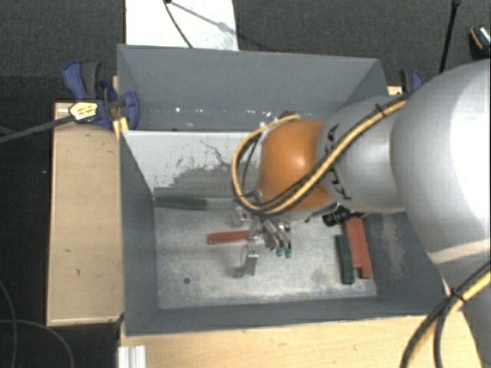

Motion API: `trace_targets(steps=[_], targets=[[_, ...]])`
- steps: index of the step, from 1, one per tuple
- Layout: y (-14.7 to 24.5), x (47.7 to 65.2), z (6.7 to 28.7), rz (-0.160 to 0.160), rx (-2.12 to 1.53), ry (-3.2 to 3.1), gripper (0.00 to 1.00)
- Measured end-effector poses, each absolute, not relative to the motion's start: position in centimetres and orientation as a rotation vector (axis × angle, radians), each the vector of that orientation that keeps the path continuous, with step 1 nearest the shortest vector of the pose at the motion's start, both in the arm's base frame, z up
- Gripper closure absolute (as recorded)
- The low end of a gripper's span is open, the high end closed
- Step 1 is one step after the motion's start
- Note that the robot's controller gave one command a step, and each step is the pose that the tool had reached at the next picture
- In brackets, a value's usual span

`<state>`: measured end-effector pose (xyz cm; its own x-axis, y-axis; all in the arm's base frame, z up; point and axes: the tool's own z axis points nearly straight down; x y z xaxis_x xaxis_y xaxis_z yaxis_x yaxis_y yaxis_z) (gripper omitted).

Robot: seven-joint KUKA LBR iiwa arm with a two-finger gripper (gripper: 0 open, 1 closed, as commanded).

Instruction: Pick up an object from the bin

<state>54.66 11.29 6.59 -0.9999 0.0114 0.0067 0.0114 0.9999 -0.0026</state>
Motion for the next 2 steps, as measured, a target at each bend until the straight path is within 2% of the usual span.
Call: trace_targets(steps=[1,2], targets=[[11.6,54.9,7.1,-0.003,-0.025,-3.144,1.00],[11.3,56.8,17.8,-0.005,-0.105,-3.151,1.00]])
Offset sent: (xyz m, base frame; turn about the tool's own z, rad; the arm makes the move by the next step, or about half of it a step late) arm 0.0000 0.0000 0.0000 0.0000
